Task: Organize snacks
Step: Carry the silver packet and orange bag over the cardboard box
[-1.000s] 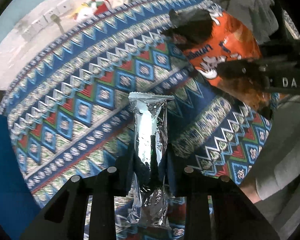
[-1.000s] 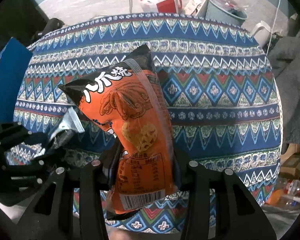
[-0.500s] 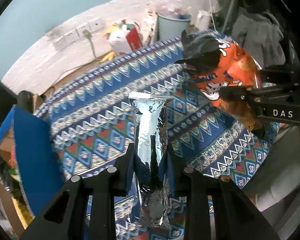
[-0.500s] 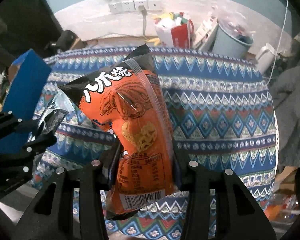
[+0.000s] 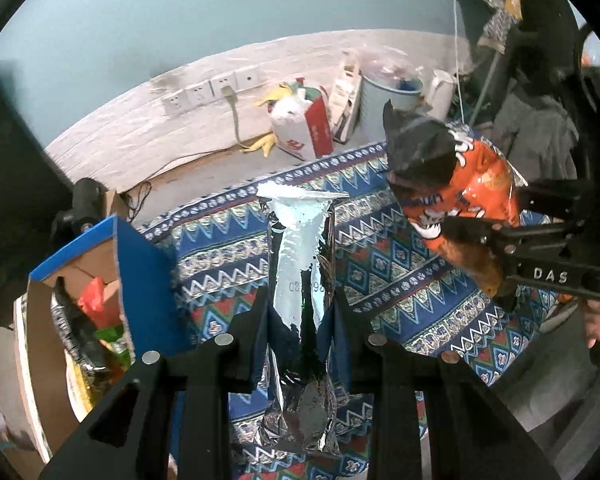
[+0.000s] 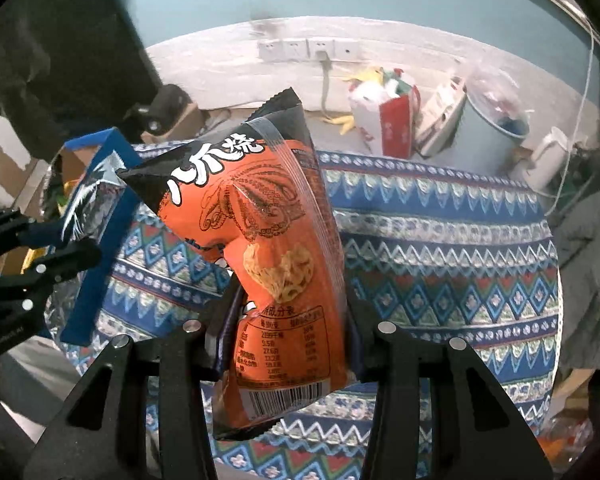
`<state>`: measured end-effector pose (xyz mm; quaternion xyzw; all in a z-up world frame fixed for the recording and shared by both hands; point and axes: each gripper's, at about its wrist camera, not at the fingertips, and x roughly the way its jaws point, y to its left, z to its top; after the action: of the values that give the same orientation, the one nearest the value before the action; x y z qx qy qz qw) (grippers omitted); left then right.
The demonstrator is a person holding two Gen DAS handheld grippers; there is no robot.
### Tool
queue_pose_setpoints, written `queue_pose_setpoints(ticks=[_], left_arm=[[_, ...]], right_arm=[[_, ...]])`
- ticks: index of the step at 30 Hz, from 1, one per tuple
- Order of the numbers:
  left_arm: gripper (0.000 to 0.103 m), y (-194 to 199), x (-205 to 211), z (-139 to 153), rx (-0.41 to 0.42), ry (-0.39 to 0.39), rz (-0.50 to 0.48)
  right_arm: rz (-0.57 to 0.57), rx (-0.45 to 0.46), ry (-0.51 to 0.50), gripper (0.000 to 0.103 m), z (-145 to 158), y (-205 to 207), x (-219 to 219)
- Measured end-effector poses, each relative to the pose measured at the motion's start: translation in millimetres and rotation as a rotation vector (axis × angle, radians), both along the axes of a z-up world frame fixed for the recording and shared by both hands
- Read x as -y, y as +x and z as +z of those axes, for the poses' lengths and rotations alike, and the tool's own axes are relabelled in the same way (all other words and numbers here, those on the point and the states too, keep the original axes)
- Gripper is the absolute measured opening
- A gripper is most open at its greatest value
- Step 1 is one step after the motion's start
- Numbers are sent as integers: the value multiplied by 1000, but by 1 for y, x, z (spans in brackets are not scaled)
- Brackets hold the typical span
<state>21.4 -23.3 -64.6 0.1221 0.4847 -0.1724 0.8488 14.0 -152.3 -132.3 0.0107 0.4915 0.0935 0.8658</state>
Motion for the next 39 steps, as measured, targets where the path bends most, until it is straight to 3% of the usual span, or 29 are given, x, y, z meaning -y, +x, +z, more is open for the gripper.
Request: queue_pose_setpoints(ticks=[17, 39], left_arm=[[29, 2, -82, 20, 32, -58, 158], [29, -8, -215, 26, 60, -105, 394]], right_arm=[[94, 12, 22, 43, 11, 25, -65], [260, 44, 83, 43, 34, 55, -193]])
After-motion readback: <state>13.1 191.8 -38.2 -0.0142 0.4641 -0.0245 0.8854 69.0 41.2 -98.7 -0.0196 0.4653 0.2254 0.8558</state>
